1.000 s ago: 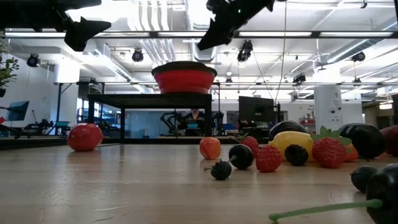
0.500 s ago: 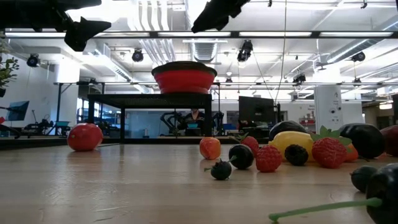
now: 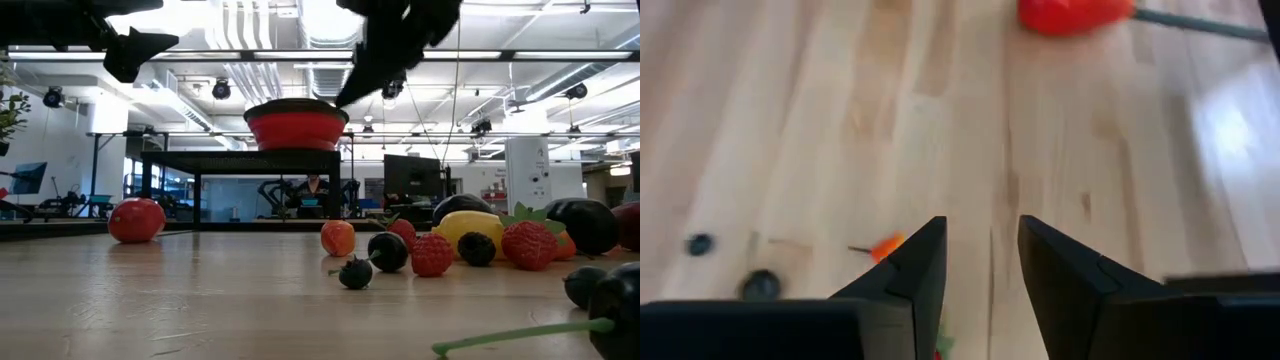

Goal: Pick & Place Fruit
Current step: Put the red strawberry into the red gray strainer bowl on the shelf

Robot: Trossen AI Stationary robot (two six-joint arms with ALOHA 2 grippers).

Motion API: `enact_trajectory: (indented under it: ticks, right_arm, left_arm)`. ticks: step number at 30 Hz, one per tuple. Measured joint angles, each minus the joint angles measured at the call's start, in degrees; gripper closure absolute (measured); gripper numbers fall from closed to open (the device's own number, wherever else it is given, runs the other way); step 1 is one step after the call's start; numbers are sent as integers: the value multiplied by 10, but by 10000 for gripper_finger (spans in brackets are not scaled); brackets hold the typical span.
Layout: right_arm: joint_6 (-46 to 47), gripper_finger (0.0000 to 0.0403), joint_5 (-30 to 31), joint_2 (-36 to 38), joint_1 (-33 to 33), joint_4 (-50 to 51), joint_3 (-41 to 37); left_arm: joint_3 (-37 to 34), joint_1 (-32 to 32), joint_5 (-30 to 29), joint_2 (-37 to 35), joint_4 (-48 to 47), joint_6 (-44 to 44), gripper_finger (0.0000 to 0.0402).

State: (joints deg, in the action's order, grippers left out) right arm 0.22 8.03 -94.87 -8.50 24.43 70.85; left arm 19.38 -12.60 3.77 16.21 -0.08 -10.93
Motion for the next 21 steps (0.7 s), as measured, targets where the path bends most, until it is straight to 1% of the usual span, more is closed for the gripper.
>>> enact_trajectory:
  ticks: [4, 12, 16, 21]
  right_arm:
    - [23, 280, 12, -1, -1, -10, -37]
    - [37, 251, 10, -3, -1, -81, -117]
    - [44, 239, -6, -3, -2, -131, -150]
    - [56, 234, -8, -3, -2, -195, -191]
  left_arm:
    - [0, 0, 0, 0, 0, 0, 90]
    - [0, 0, 0, 0, 0, 0, 90]
    - [0, 0, 0, 0, 0, 0, 90]
    - [0, 0, 0, 0, 0, 0, 90]
